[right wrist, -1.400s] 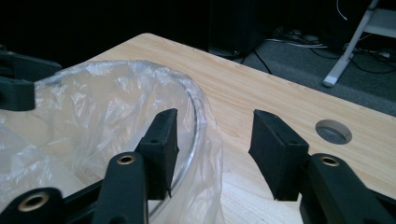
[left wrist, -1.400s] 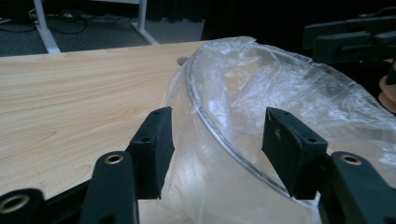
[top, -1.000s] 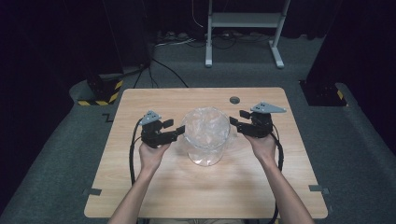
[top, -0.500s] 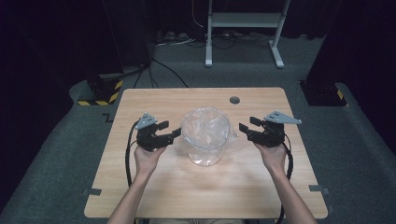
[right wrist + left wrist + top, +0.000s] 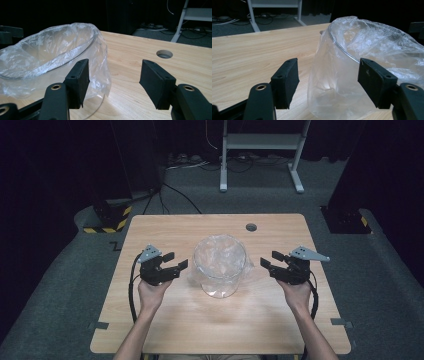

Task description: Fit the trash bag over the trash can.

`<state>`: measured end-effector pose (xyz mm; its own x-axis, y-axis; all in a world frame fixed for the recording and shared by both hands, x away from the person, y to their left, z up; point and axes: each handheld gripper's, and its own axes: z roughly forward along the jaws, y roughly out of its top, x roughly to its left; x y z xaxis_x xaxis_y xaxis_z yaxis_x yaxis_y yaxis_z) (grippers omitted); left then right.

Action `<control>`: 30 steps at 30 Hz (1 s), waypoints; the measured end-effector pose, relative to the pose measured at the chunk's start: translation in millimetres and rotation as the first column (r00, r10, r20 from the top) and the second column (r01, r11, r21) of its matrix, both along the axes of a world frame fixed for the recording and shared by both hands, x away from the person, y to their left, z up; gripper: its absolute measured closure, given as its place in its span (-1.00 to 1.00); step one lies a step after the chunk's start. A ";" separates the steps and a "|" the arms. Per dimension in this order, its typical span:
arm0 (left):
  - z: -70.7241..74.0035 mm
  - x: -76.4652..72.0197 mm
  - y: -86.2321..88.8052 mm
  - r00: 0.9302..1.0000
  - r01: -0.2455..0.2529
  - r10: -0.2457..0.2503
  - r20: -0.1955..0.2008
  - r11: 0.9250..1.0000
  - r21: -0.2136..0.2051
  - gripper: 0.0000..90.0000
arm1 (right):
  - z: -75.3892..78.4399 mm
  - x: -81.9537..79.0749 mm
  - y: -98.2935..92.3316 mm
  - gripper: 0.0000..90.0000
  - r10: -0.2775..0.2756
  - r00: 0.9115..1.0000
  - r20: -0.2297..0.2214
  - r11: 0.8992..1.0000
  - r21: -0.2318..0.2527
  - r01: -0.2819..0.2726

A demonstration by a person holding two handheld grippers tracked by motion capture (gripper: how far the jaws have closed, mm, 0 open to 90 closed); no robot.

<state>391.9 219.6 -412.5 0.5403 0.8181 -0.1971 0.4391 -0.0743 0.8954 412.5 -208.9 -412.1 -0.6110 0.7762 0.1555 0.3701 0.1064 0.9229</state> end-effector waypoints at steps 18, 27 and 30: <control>-14.1 -13.4 13.1 0.999 -0.038 0.039 -0.022 0.999 0.021 -0.27 | -16.4 -20.9 -14.5 -0.07 -0.008 1.000 -0.005 1.000 0.029 0.008; -19.8 -21.1 15.7 0.998 -0.051 0.052 -0.019 0.998 0.032 -0.27 | -25.9 -27.1 -20.0 -0.07 -0.009 1.000 -0.020 0.999 0.047 0.010; -23.0 -21.9 18.2 0.998 -0.058 0.059 -0.022 0.998 0.023 -0.27 | -28.7 -28.7 -20.0 -0.07 -0.005 1.000 -0.022 0.999 0.047 0.006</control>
<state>370.0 237.8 -435.4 0.4870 0.8524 -0.1903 0.4636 -0.0677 0.8834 383.8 -228.8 -440.8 -0.6031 0.7708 0.2052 0.3908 0.0613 0.9184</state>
